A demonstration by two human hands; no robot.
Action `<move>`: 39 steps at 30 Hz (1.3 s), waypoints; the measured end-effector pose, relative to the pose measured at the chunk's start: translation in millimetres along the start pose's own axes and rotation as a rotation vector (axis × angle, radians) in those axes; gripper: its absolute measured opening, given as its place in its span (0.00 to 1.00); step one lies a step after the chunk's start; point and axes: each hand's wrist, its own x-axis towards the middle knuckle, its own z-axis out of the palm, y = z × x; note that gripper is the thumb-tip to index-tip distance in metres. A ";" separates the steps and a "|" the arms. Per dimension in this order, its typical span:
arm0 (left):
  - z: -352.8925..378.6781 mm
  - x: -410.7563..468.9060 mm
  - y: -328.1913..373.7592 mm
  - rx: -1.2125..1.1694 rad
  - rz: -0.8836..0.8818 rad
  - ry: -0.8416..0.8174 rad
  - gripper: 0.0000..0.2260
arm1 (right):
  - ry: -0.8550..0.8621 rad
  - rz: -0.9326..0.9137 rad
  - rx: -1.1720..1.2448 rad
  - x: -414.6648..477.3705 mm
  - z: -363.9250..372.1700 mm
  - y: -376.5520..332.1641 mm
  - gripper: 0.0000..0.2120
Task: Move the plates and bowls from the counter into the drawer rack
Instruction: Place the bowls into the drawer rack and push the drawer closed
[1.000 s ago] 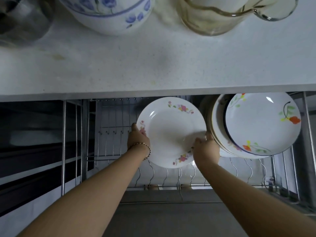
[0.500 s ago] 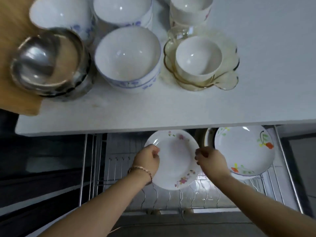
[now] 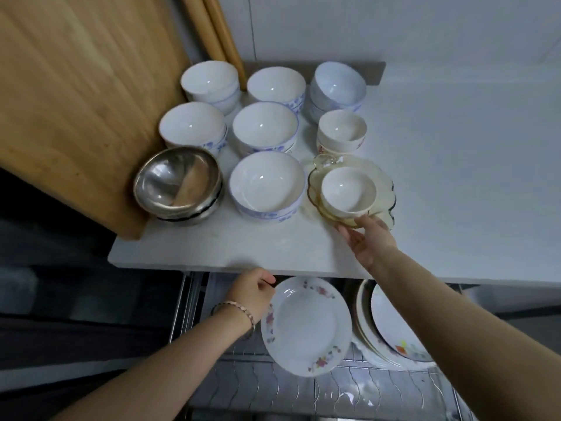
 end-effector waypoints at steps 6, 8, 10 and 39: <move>4.5 -16.4 15.1 -0.204 -0.055 -0.168 0.15 | 0.062 -0.040 -0.065 -48.0 -52.2 7.2 0.22; 4.9 -25.0 24.2 -0.341 -0.117 -0.280 0.21 | 0.068 -0.037 -0.147 -79.0 -73.7 7.5 0.20; 4.0 -33.0 25.1 -0.406 -0.164 -0.391 0.26 | 0.041 -0.005 -0.247 -107.8 -89.8 8.6 0.18; -69.1 98.6 -220.2 -0.064 -0.386 0.296 0.20 | 0.017 0.347 -0.493 10.5 41.1 294.3 0.19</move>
